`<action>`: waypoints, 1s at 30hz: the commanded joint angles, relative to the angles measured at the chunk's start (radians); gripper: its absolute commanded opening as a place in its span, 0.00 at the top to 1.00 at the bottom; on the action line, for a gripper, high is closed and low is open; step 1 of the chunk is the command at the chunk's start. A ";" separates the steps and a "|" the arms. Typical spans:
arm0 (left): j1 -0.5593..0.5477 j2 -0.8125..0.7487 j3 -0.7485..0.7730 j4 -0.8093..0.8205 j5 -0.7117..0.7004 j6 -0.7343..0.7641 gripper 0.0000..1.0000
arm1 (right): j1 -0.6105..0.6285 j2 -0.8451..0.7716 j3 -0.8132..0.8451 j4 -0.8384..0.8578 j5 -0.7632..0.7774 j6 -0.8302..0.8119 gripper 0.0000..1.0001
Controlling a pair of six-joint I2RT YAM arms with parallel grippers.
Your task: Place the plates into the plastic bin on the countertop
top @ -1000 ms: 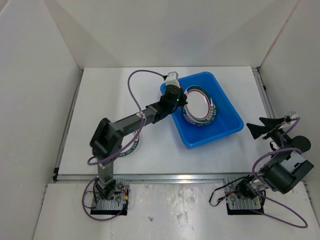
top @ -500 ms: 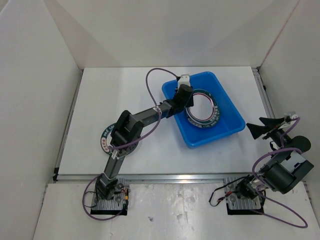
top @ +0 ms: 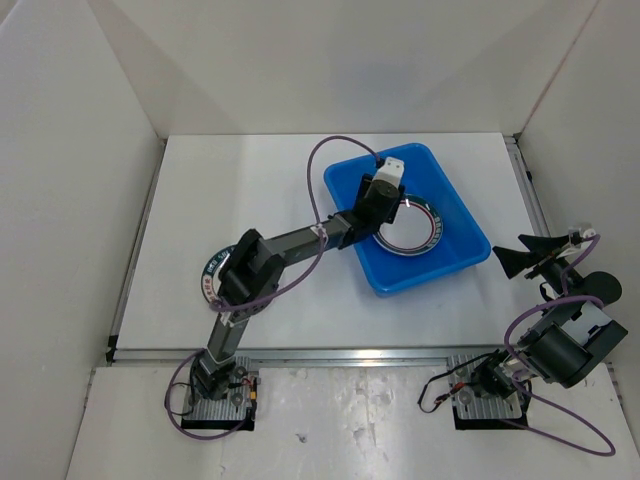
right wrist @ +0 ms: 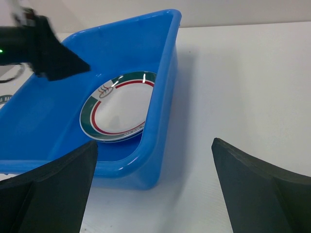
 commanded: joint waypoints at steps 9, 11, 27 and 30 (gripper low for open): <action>-0.136 -0.366 -0.242 0.015 -0.567 0.412 0.36 | -0.003 -0.020 -0.007 0.278 -0.014 -0.025 0.00; -0.132 -0.412 -0.327 -0.059 -0.627 0.386 0.38 | -0.003 -0.020 -0.007 0.278 -0.014 -0.025 0.00; 0.004 -0.407 -0.557 -0.631 -0.548 -0.280 0.39 | -0.003 -0.020 -0.007 0.278 -0.014 -0.026 0.00; 0.063 -0.372 -0.576 -0.648 -0.480 -0.331 0.40 | -0.003 -0.020 -0.007 0.278 -0.014 -0.026 0.00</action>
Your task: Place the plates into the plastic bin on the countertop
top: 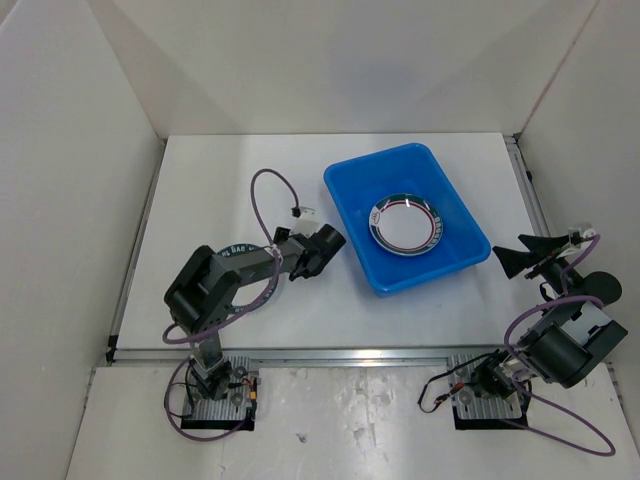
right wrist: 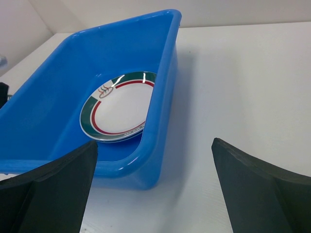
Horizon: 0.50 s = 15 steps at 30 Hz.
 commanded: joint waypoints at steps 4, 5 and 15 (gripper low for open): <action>0.047 0.094 -0.016 0.001 0.001 -0.018 0.40 | -0.003 -0.019 -0.006 0.278 -0.014 -0.026 0.00; 0.049 0.104 -0.016 -0.001 0.003 -0.021 0.40 | -0.003 -0.019 -0.006 0.278 -0.014 -0.026 0.00; 0.081 0.158 -0.039 0.022 0.016 -0.024 0.92 | -0.003 -0.021 -0.008 0.278 -0.014 -0.026 0.00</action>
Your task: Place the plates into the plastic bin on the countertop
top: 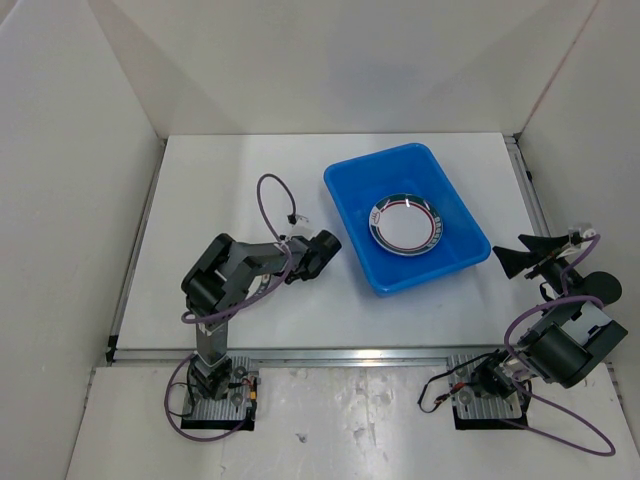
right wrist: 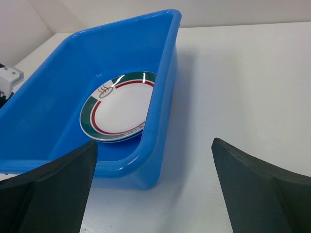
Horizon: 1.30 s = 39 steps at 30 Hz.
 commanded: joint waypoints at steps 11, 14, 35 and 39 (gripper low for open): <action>-0.100 -0.130 0.140 -0.041 -0.349 0.147 1.00 | -0.004 -0.021 -0.008 0.278 -0.014 -0.026 0.00; -0.117 -0.163 0.253 0.017 -0.409 0.303 1.00 | -0.004 -0.021 -0.008 0.278 -0.014 -0.026 0.00; -0.327 0.078 0.704 0.547 0.311 0.834 1.00 | -0.004 -0.021 -0.008 0.278 -0.014 -0.026 0.00; -0.327 0.126 0.727 0.530 0.474 0.743 1.00 | -0.004 -0.021 -0.008 0.278 -0.014 -0.026 0.00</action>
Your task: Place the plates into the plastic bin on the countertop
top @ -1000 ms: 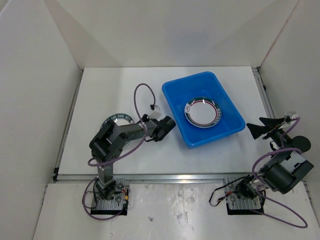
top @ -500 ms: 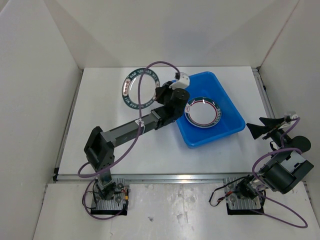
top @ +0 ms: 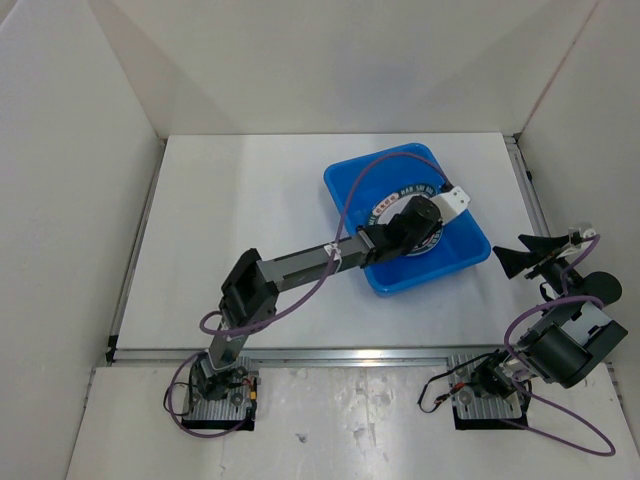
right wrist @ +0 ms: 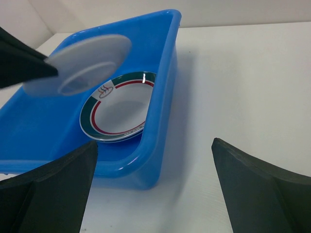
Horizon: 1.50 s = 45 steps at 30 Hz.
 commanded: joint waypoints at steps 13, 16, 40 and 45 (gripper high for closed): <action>0.005 0.188 0.140 0.016 0.021 0.014 0.98 | -0.004 -0.021 -0.008 0.278 -0.014 -0.026 0.00; 0.000 0.203 0.138 0.030 0.036 -0.006 0.92 | -0.004 -0.021 -0.008 0.278 -0.014 -0.026 0.00; -0.057 -0.057 -0.079 0.215 0.048 -0.079 0.00 | -0.002 -0.021 -0.008 0.278 -0.014 -0.026 0.00; -0.133 -0.273 -0.337 0.292 -0.074 -0.072 0.00 | -0.002 -0.021 -0.008 0.277 -0.014 -0.026 0.00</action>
